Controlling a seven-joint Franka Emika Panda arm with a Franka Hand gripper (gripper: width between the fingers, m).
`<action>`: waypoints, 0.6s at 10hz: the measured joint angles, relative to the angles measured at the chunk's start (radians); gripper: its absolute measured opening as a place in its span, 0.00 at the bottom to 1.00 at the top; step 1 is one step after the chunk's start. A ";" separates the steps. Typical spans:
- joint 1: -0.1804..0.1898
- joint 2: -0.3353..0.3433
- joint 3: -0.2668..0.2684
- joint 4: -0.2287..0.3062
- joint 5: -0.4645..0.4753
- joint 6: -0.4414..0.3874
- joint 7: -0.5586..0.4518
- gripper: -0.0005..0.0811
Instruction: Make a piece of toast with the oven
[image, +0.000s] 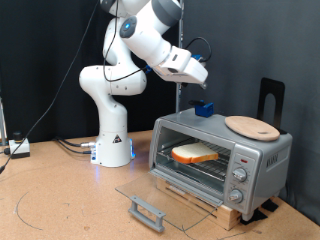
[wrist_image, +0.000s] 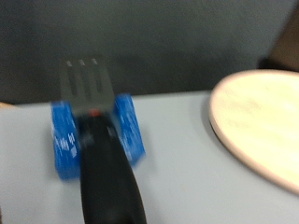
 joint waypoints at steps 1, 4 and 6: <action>-0.030 0.014 -0.006 0.005 -0.014 0.016 0.000 0.99; -0.116 0.072 -0.041 0.026 -0.059 0.024 0.008 0.99; -0.158 0.128 -0.074 0.057 -0.115 0.012 -0.005 0.99</action>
